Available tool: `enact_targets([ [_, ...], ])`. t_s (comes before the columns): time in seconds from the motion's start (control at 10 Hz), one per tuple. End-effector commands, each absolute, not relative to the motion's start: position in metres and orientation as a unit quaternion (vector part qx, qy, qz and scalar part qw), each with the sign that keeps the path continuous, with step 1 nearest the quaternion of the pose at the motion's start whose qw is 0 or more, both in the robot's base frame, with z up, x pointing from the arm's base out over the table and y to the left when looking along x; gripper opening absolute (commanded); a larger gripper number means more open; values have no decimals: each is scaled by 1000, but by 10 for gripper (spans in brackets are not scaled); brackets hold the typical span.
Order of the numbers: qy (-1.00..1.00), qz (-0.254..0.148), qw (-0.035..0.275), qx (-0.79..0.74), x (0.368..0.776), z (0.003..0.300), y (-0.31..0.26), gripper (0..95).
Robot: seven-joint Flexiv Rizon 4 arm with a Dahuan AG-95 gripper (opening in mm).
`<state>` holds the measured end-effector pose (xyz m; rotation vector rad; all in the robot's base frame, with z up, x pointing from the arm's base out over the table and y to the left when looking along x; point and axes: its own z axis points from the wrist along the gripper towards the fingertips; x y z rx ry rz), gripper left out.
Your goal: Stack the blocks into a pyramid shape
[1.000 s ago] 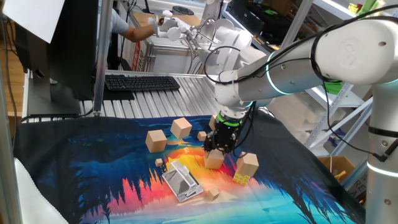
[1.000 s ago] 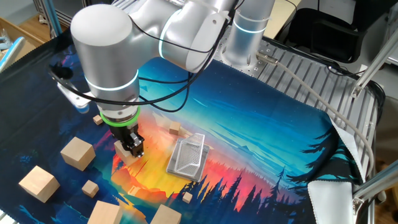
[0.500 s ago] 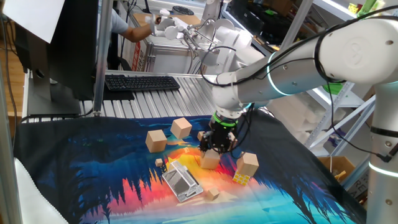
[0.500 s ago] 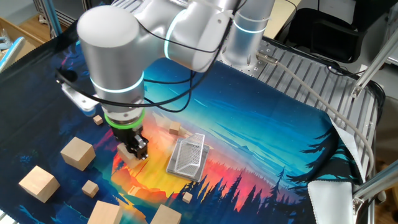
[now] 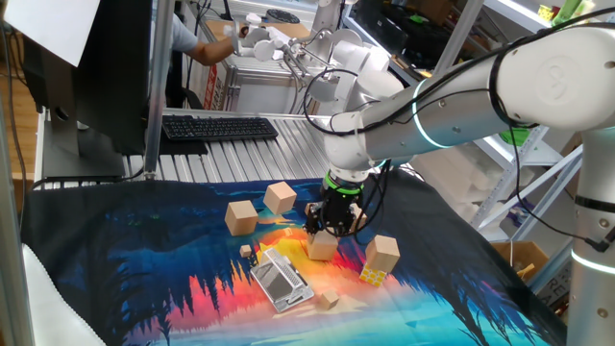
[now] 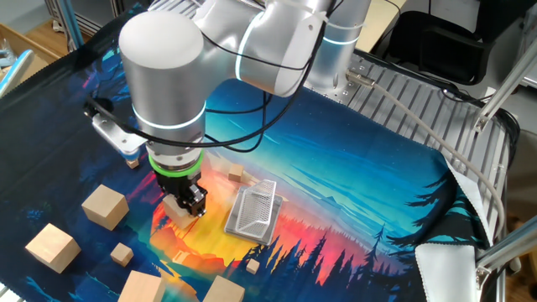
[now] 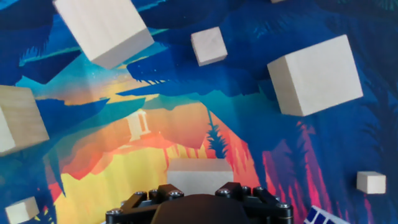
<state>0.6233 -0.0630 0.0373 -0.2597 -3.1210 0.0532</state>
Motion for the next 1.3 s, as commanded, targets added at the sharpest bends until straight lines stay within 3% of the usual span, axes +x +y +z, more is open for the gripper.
enact_targets([
  [0.1, -998, 21, 6, -66, 624, 36, -64, 0],
  [1.3, -1000, 14, 18, 1, 624, 33, -74, 0],
])
